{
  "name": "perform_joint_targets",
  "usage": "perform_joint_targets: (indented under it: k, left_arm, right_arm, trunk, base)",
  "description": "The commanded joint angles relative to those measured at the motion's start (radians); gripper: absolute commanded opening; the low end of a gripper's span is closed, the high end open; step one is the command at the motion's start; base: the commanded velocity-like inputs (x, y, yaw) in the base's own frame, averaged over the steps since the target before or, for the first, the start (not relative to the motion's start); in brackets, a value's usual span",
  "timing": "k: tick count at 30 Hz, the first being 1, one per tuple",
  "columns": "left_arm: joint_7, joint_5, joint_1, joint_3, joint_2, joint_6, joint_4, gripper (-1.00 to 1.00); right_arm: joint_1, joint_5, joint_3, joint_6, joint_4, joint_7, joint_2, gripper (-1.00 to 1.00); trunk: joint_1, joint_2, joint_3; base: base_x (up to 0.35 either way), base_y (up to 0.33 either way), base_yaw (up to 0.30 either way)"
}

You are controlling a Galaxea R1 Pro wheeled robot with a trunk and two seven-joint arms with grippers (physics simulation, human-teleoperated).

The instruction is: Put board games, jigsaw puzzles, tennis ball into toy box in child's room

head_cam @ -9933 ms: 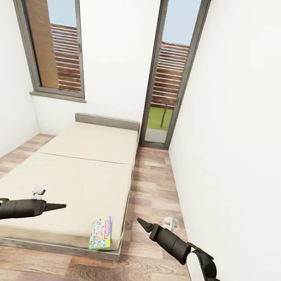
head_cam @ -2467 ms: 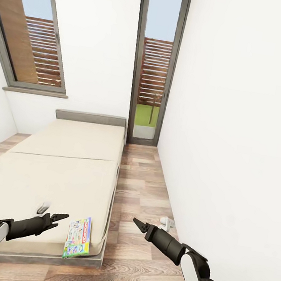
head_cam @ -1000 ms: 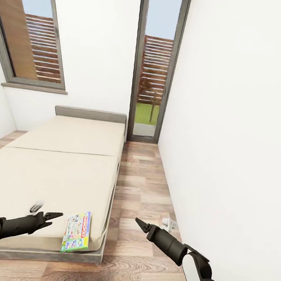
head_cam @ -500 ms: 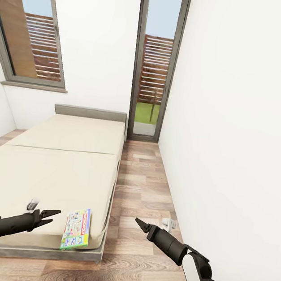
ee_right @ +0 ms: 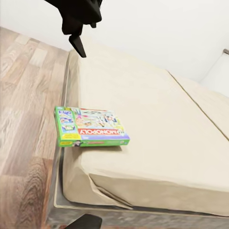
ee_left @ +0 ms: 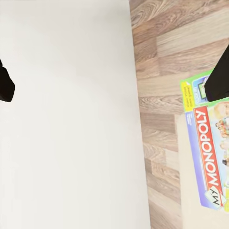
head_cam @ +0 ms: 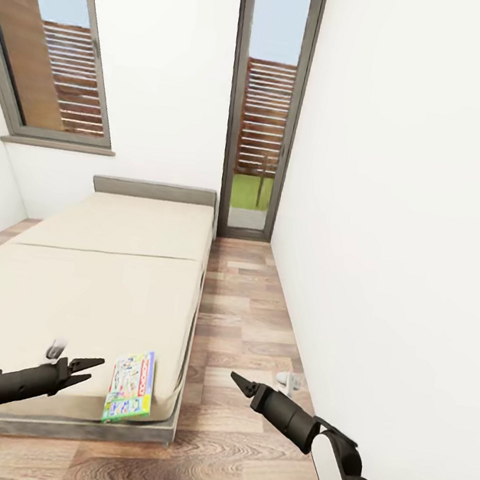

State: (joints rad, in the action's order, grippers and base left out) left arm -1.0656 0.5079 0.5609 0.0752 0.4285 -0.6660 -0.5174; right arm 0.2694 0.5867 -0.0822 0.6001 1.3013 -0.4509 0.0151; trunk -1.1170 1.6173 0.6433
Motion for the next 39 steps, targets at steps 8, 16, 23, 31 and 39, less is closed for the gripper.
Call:
perform_joint_targets:
  k: [8, 16, 23, 31, 39]
  left_arm:
    - [0.003, 0.004, 0.001, -0.001, -0.001, -0.007, 0.0, 1.0]
    - [0.004, 0.002, 0.001, -0.003, -0.002, -0.005, 0.0, 1.0]
    - [0.005, 0.001, 0.001, -0.004, -0.003, -0.005, 0.0, 1.0]
    - [0.004, 0.001, 0.001, -0.004, -0.002, -0.004, 0.0, 1.0]
    - [0.004, 0.0, 0.001, -0.004, -0.003, -0.004, 0.0, 1.0]
  right_arm:
    - [0.001, 0.031, -0.007, 0.054, 0.066, -0.02, -0.001, 1.0]
    - [-0.001, 0.134, -0.031, 0.091, 0.172, -0.044, -0.005, 1.0]
    - [-0.001, 0.217, -0.063, 0.105, 0.187, -0.051, -0.003, 1.0]
    - [-0.001, 0.244, -0.087, 0.102, 0.185, -0.046, -0.002, 1.0]
    - [-0.001, 0.247, -0.104, 0.098, 0.183, -0.042, -0.001, 1.0]
  trunk:
    - [-0.031, 0.057, 0.026]
    - [-0.061, 0.113, 0.051]
    - [-0.088, 0.162, 0.073]
    - [-0.119, 0.218, 0.098]
    - [-0.15, 0.274, 0.123]
  base:
    - [0.0, 0.0, 0.0]
    - [0.0, 0.0, 0.0]
    - [0.0, 0.0, 0.0]
    - [0.0, 0.0, 0.0]
    - [0.0, 0.0, 0.0]
